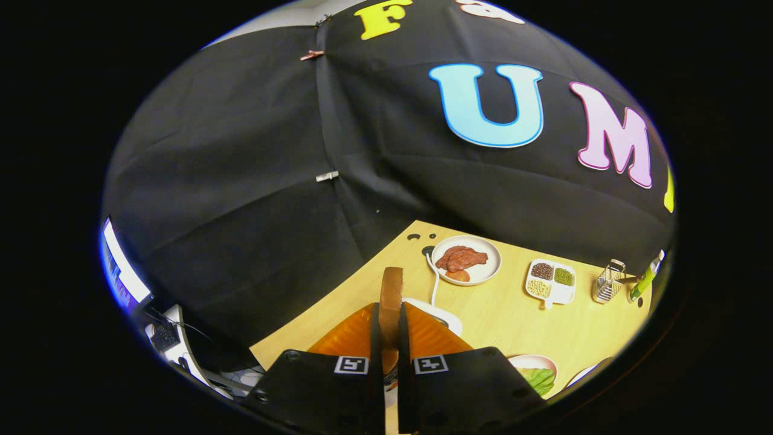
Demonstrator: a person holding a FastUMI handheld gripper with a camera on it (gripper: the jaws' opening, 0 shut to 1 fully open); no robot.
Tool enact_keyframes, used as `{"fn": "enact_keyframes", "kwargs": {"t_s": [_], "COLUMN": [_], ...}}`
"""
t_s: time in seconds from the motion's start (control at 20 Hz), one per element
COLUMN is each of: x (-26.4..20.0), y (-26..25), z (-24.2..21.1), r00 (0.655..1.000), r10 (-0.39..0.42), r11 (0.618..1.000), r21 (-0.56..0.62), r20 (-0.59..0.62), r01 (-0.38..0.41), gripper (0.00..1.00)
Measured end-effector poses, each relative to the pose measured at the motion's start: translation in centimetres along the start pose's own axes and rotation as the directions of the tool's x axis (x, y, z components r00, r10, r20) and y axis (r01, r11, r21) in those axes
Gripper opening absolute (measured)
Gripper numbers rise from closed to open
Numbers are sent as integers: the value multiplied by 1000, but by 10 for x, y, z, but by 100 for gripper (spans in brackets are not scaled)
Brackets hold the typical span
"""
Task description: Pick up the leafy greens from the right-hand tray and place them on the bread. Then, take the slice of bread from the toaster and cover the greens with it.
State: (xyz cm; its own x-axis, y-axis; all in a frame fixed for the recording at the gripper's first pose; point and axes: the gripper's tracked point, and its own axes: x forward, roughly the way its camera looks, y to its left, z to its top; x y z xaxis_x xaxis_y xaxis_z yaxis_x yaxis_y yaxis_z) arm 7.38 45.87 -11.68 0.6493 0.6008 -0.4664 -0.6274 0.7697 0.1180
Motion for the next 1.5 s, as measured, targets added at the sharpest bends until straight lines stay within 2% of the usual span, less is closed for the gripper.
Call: {"fn": "enact_keyframes", "kwargs": {"t_s": [0.15, 0.35, 0.85, 1.25, 1.5], "x": [-22, -47, -54, -38, -32], "y": [-34, -86, -178, -219, -233], "z": [13, 5, -92, -157, -184], "r00": [999, 995, 985, 974, 965], "r10": [-37, -98, -112, -84, -79], "r11": [998, 990, 952, 906, 894], "r21": [51, 104, 271, 391, 410], "r20": [33, 30, -128, -210, -251], "r01": [35, 94, 144, 163, 180], "gripper": [13, 13, 13, 13, 13]}}
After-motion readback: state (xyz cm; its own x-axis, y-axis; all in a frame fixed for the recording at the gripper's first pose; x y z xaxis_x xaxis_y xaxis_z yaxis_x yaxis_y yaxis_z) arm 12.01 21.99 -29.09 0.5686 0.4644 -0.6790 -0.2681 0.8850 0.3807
